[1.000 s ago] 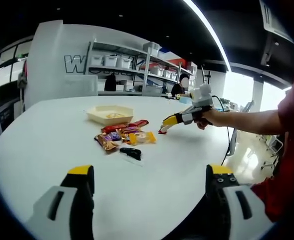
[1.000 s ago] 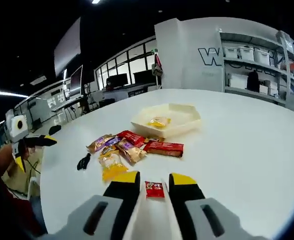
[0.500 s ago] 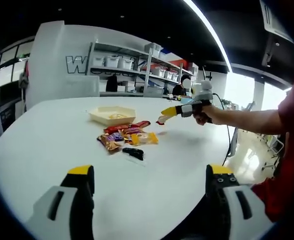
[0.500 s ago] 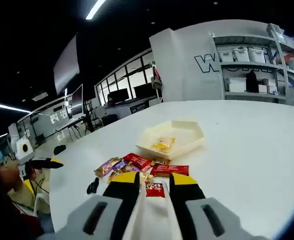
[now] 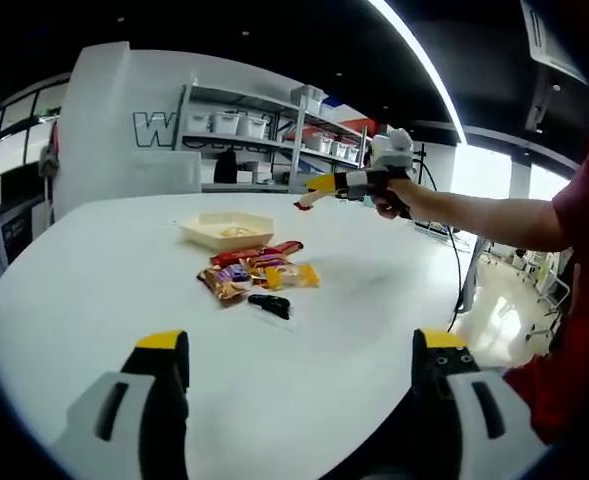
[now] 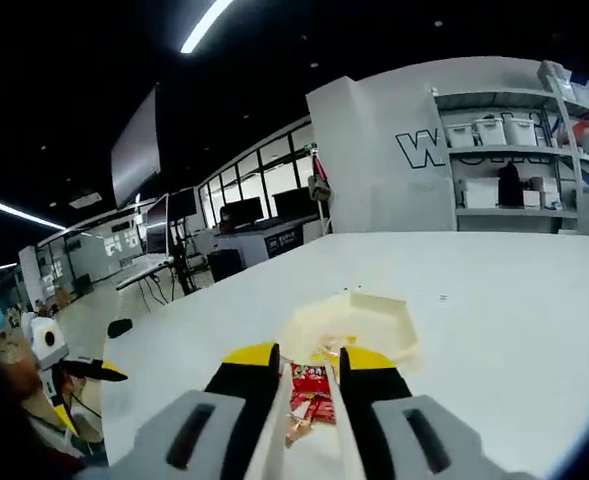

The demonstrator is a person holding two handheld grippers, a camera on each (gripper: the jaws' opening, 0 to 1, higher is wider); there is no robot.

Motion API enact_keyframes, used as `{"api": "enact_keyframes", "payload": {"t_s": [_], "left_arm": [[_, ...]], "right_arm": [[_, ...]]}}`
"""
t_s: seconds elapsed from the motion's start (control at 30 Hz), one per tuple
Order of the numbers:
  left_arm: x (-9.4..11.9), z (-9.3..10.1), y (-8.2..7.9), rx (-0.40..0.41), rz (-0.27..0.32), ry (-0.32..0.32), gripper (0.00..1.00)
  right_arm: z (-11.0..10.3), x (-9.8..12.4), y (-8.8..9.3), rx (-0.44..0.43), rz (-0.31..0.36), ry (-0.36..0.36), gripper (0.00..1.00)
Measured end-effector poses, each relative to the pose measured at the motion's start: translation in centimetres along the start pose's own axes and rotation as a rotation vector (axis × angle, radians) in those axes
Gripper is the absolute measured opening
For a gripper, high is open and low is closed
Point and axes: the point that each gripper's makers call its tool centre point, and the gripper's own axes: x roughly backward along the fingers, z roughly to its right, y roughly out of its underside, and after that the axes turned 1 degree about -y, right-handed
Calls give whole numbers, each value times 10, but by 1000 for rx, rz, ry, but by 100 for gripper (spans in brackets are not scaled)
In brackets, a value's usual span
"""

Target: Place the target food into the container with the food tongs after gripping and lifting it, then release it inside without dropping or visibly crushing the food.

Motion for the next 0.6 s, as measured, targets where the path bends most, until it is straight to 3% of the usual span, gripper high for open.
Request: {"api": "enact_keyframes", "payload": {"t_s": [0.4,0.6], "left_arm": [[-1,-2,2,2,-9,-3,91],[2,-12,1,10,-5,-25,91]], "right_arm": [[4,-26,-32,-13,46,7,18],[6,-50,-50,8,78,11,20]]}}
